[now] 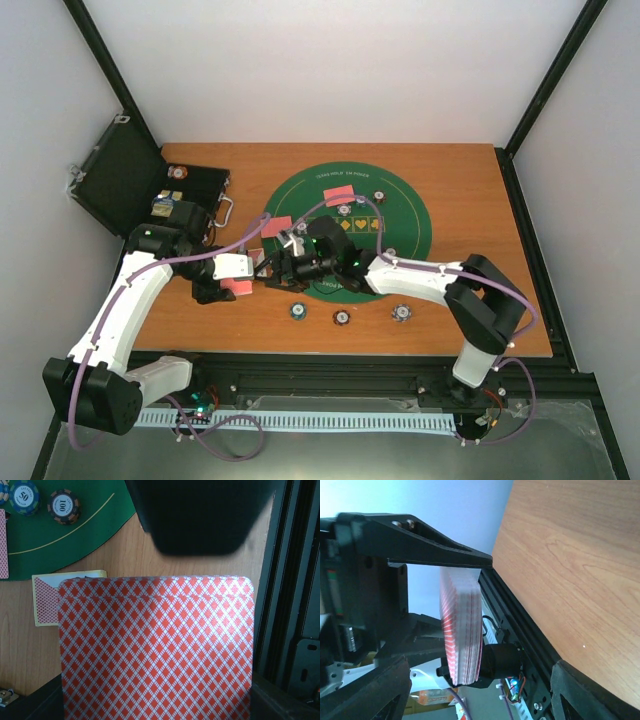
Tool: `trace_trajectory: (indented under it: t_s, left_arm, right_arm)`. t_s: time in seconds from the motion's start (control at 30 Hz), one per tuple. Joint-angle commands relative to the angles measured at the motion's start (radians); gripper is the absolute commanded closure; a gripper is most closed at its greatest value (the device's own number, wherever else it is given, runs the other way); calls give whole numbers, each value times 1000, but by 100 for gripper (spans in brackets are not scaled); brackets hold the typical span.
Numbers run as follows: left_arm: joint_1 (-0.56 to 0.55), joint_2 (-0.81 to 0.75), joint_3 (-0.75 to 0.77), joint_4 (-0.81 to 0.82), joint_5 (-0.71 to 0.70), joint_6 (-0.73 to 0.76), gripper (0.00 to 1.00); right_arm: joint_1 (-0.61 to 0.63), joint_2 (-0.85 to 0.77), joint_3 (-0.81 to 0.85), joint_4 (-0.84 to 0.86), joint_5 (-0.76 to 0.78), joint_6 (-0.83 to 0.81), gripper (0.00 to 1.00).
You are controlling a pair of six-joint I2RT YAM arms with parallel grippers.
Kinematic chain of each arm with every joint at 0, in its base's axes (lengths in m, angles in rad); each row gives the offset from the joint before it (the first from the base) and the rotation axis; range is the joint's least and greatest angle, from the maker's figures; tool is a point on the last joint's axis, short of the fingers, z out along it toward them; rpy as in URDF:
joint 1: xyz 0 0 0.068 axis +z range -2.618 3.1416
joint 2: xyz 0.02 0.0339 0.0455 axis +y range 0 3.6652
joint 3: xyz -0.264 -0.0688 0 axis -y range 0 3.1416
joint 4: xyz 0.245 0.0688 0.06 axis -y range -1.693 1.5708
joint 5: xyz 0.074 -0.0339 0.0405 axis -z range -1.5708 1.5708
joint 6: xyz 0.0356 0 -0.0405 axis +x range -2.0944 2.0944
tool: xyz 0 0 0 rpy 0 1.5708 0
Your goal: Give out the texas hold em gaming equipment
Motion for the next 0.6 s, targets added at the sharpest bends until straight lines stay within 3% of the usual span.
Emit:
trace_trajectory:
  t_s: [0.0,0.57]
  left_arm:
    - [-3,-5,44,-18,27,-8,99]
    - [-2,-4,40,-21,11,0,99]
  right_arm:
    - [36,59,50,102,-23,54,24]
    - [90,256,152,226,-46,163,27]
